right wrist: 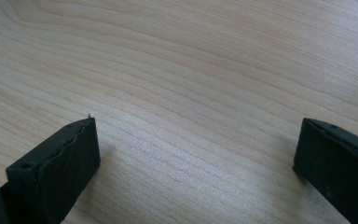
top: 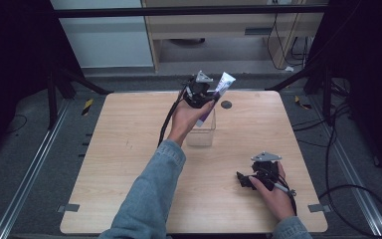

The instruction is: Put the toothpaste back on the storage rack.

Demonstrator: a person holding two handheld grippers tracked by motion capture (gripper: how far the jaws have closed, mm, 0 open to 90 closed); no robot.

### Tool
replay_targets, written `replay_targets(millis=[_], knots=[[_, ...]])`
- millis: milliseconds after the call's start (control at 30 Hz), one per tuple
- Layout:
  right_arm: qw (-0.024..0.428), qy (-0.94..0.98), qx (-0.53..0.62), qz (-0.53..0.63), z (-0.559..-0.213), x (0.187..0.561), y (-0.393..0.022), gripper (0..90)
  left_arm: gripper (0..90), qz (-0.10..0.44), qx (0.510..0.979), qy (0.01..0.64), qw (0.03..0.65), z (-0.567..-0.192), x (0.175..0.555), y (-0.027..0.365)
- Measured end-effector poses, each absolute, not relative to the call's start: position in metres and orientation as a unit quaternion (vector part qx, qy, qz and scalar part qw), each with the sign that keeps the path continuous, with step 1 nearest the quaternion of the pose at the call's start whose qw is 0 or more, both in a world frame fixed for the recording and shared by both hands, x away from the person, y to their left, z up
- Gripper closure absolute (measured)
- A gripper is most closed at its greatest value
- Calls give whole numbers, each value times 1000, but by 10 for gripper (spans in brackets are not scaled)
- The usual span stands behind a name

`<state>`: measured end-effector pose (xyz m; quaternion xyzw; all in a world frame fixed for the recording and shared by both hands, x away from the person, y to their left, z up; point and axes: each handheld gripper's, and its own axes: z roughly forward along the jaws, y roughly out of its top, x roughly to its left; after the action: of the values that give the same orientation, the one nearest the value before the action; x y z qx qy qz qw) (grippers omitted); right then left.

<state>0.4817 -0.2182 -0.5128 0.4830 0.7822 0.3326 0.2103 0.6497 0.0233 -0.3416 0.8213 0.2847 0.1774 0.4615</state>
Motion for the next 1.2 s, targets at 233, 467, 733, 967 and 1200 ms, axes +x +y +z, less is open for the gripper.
replay_targets(millis=[233, 467, 733, 967, 1200], knots=[[210, 782, 483, 333, -513, 482, -218, 4, 774, 175, 823, 288, 458, -350, 652, 26], [210, 782, 483, 333, -513, 482, -218, 4, 775, 177, 821, 294, 456, -356, 653, 30], [210, 782, 483, 333, -513, 482, -218, 4, 775, 184, 822, 294, 452, -359, 651, 34], [210, 782, 483, 333, -513, 482, -218, 4, 776, 183, 823, 297, 449, -365, 650, 39], [209, 782, 483, 333, -513, 482, -218, 4, 776, 183, 824, 296, 447, -368, 648, 41]])
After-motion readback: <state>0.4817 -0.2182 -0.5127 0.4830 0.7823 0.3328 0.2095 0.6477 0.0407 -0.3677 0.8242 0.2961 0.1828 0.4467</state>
